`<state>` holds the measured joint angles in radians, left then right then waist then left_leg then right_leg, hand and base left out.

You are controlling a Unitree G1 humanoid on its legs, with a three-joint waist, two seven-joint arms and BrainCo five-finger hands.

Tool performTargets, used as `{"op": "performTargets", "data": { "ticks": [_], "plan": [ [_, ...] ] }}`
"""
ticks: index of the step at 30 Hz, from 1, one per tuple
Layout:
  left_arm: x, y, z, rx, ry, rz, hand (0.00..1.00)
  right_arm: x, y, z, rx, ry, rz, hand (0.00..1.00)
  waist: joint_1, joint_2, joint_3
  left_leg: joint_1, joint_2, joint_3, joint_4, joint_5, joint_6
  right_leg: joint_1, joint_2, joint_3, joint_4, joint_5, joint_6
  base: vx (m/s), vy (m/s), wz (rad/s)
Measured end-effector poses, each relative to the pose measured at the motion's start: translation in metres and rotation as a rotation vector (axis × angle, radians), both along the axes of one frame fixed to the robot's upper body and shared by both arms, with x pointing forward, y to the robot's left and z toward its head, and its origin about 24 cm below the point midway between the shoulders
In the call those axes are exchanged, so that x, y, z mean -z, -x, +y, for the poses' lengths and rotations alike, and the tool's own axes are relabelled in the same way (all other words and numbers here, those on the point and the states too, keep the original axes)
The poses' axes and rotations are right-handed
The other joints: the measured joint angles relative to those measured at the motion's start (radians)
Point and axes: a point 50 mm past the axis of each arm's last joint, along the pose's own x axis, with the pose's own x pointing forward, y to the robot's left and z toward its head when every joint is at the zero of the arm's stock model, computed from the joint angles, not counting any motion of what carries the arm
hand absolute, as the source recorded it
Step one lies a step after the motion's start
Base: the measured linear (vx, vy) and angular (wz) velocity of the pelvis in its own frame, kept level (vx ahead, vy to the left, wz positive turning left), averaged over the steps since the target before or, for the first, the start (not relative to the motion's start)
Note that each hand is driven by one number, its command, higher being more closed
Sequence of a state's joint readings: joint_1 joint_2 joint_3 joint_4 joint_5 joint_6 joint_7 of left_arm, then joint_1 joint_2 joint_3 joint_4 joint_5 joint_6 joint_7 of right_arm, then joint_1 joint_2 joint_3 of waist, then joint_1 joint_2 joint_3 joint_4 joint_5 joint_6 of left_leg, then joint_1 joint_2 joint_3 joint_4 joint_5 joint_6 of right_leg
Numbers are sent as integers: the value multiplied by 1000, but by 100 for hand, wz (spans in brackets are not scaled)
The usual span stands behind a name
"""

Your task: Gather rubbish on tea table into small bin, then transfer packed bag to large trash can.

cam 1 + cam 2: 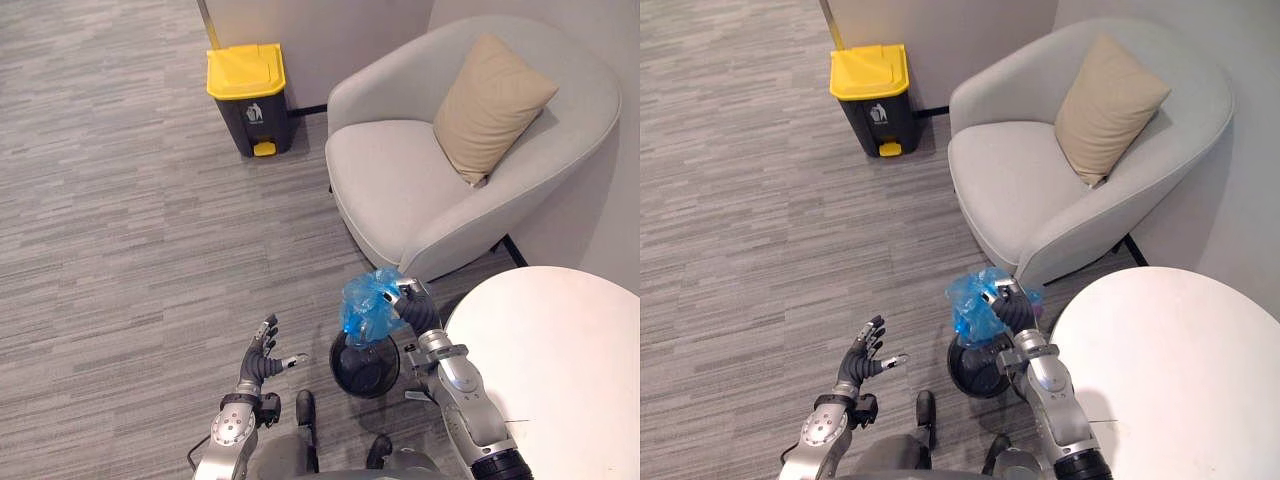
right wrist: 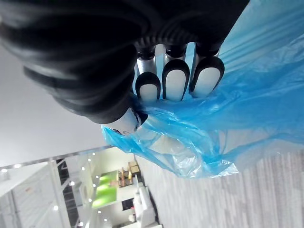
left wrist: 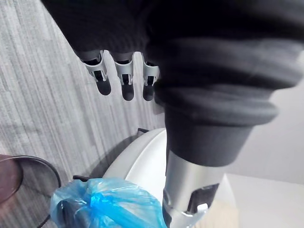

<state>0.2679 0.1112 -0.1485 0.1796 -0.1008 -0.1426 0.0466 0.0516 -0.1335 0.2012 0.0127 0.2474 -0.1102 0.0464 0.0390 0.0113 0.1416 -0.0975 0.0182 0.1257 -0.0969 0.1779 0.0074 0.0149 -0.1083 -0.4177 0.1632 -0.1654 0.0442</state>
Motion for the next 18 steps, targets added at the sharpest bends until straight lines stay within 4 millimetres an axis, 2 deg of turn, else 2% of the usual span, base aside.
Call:
{"op": "performTargets", "data": {
  "ticks": [7,9,12,18],
  "plan": [
    [-19,-1,-5,10,-8,-98,0,-1,0,3,-14,-81,9,100,2,22,-33,18,7,-20,-7,-4,-5,15,5,-2,-6,4,3,-79,8,2],
    [-27,-4,-6,36,-62,-140,0,-2,-1,5,-30,-110,7,100,4,29,-48,17,9,-21,-7,-4,-5,16,8,-1,-11,9,3,-17,3,0],
    [-38,-8,-9,90,-129,-202,0,-7,-4,13,-78,-147,-7,100,4,27,-66,18,11,-18,-7,-1,-1,17,11,5,-11,14,-1,2,-10,-4],
    [-45,-16,-16,148,-170,-246,0,-18,-11,22,-143,-174,-48,100,3,25,-74,24,16,-14,-7,0,-1,25,17,10,-11,21,-5,10,-13,-3]
  ]
}}
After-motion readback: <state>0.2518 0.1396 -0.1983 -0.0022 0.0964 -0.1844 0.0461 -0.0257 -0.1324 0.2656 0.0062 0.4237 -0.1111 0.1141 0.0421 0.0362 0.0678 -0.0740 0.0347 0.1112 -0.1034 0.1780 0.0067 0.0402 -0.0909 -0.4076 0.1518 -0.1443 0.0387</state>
